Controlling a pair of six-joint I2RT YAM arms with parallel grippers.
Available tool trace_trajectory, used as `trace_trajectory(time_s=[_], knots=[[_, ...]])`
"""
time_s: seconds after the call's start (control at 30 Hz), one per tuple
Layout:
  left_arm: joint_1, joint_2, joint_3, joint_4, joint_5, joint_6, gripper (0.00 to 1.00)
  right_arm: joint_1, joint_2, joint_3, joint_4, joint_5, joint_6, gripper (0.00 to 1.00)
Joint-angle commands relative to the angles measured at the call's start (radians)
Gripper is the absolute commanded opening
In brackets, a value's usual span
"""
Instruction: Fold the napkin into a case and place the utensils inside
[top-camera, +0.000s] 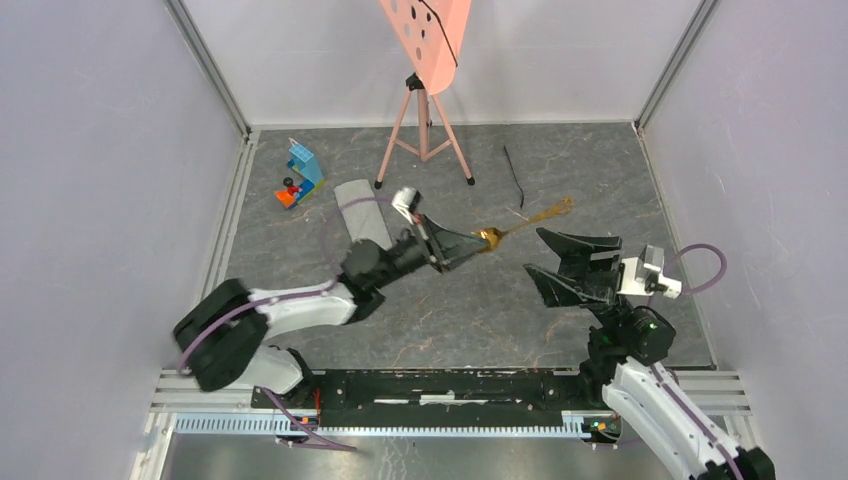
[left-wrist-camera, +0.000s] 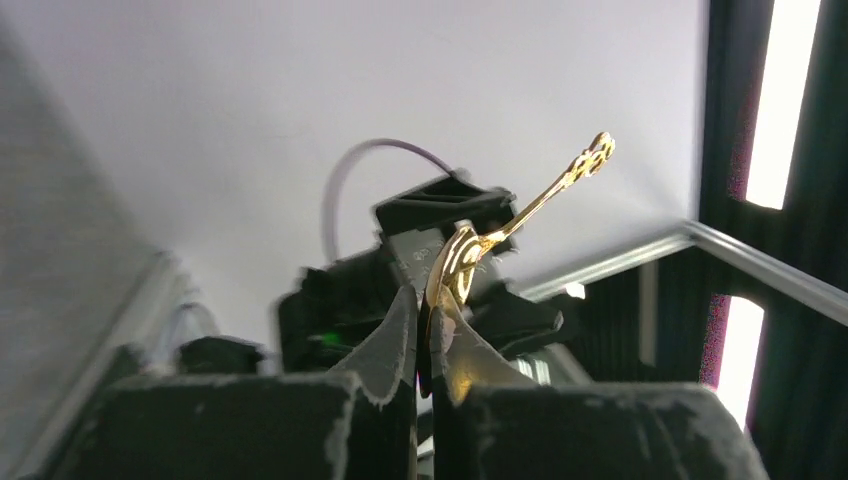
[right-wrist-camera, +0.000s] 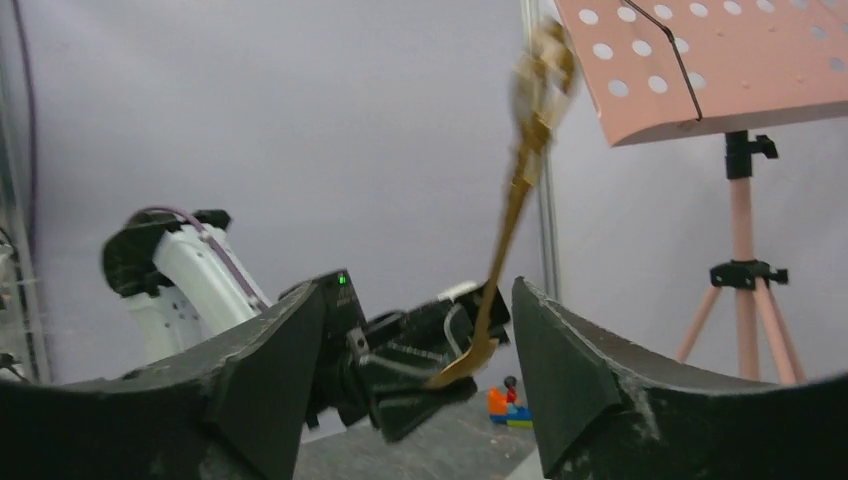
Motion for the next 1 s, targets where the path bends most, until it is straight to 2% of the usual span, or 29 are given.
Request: trace_trajectory(time_s=[0.0,0.03,0.07,0.1,0.13,0.17,0.23,0.33,0.4,0.5,0.6,0.8,0.97], knots=[[0.229,-0.29,0.031,-0.685,0.28,0.419,0.02,0.005,-0.143,0.014,-0.502,-0.029,-0.222,0.81],[0.268,-0.342,0.109,-0.985,0.302,0.593,0.02,0.005,-0.163,0.047,-0.66,-0.016,-0.282,0.86],[0.293,-0.384,0.194,-1.315,0.261,0.828,0.02,0.005,-0.176,0.075,-0.773,-0.003,-0.358,0.89],[0.295,-0.4,0.297,-1.549,0.174,1.059,0.02,0.005,-0.176,0.112,-0.907,0.021,-0.418,0.94],[0.295,-0.398,0.392,-1.782,0.09,1.184,0.02,0.005,-0.161,0.155,-1.031,0.039,-0.468,0.98],[0.295,-0.39,0.455,-1.945,0.02,1.318,0.02,0.005,-0.126,0.196,-1.137,0.043,-0.524,0.98],[0.295,-0.387,0.531,-2.121,-0.072,1.456,0.02,0.005,-0.038,0.292,-1.313,0.027,-0.579,0.98],[0.294,-0.414,0.571,-2.222,-0.047,1.568,0.02,0.005,0.104,0.419,-1.462,-0.083,-0.623,0.98],[0.293,-0.416,0.593,-2.267,-0.036,1.626,0.02,0.006,0.181,0.46,-1.493,-0.155,-0.637,0.97],[0.287,-0.407,0.602,-2.294,0.052,1.661,0.02,0.037,0.266,0.465,-1.453,-0.305,-0.644,0.94],[0.278,-0.398,0.607,-2.301,0.07,1.668,0.02,0.107,0.332,0.442,-1.355,-0.431,-0.589,0.92],[0.271,-0.376,0.617,-2.287,0.115,1.669,0.02,0.258,0.397,0.381,-1.182,-0.394,-0.479,0.89],[0.268,-0.37,0.62,-2.247,0.137,1.659,0.02,0.376,0.495,0.358,-1.037,-0.353,-0.414,0.82]])
